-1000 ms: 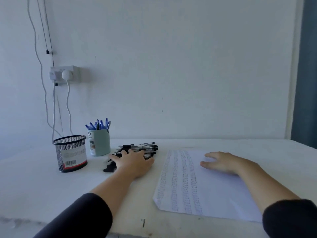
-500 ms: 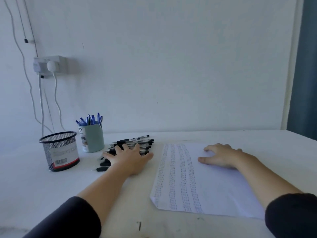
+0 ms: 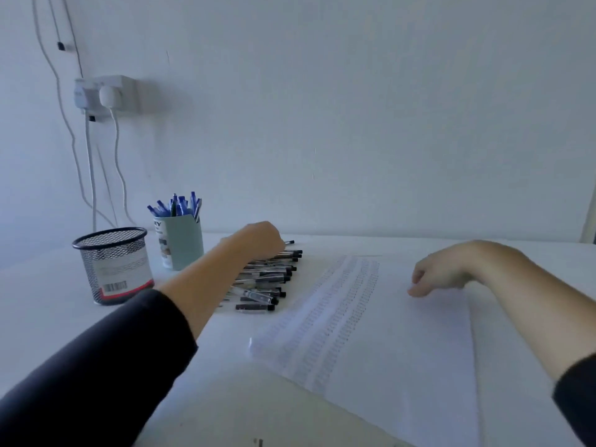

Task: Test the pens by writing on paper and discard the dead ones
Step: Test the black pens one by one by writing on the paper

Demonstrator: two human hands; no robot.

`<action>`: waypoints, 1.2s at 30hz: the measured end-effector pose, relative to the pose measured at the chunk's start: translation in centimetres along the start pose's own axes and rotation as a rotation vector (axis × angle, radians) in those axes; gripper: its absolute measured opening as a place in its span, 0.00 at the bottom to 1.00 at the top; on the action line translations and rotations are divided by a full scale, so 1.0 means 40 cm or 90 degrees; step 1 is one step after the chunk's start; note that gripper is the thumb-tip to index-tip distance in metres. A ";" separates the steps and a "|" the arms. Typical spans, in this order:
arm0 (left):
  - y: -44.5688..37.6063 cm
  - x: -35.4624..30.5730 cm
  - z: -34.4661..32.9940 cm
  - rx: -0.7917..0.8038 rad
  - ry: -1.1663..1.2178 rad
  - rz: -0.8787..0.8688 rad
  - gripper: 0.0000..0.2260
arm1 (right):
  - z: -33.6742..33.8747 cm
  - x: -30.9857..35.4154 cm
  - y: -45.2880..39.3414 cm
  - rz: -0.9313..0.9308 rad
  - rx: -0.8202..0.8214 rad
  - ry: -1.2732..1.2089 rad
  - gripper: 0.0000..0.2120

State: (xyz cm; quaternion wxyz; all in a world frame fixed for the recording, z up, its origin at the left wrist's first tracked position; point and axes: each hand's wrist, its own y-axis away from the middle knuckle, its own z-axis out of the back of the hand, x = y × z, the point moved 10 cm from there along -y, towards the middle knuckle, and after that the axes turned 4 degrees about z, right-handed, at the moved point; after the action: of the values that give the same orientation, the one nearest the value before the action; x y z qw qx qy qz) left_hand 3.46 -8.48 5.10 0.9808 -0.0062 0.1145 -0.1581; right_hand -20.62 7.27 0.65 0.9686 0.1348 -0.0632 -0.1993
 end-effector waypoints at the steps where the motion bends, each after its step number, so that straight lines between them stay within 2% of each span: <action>1: -0.013 0.005 -0.016 -0.014 0.018 0.010 0.19 | 0.014 0.007 -0.014 0.014 -0.032 -0.007 0.25; 4: -0.016 0.012 -0.068 -0.027 -0.055 0.024 0.19 | 0.029 0.017 -0.037 0.092 -0.194 -0.143 0.14; 5: -0.016 0.015 -0.084 -0.017 -0.097 0.019 0.21 | 0.022 0.019 -0.042 0.121 -0.215 -0.186 0.13; 9: -0.010 0.021 -0.087 0.013 -0.131 -0.031 0.22 | -0.025 0.028 -0.036 0.160 -0.167 -0.249 0.21; 13: -0.023 0.057 -0.075 0.008 -0.067 -0.065 0.22 | -0.039 0.017 -0.032 0.095 -0.141 -0.195 0.17; 18: -0.016 0.081 -0.034 -0.082 0.050 -0.069 0.16 | -0.026 0.015 -0.016 0.041 -0.182 -0.125 0.12; 22: 0.005 0.059 0.002 -0.171 0.053 -0.101 0.11 | -0.009 0.039 -0.006 0.083 -0.235 -0.151 0.12; 26: 0.015 0.043 0.000 -0.166 -0.001 -0.129 0.14 | -0.029 0.060 -0.005 0.127 -0.186 -0.236 0.17; 29: 0.024 0.028 0.003 -0.185 -0.040 -0.158 0.14 | -0.048 0.059 -0.007 0.110 -0.139 -0.282 0.26; 32: 0.042 0.012 0.043 -0.263 0.096 -0.203 0.13 | -0.038 0.042 -0.003 0.091 -0.157 -0.269 0.31; 34: 0.053 0.015 0.074 -0.314 0.248 -0.216 0.12 | -0.024 0.020 0.004 0.088 -0.171 -0.290 0.28; 36: 0.061 0.018 0.083 -0.340 0.314 -0.197 0.11 | -0.017 -0.006 0.006 0.079 -0.172 -0.299 0.23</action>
State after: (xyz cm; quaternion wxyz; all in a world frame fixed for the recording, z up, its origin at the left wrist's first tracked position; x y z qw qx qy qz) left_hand 5.64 -6.46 8.04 0.8524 -0.2399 0.3812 -0.2656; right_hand -20.63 7.72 0.04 0.9470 -0.0497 -0.2667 -0.1722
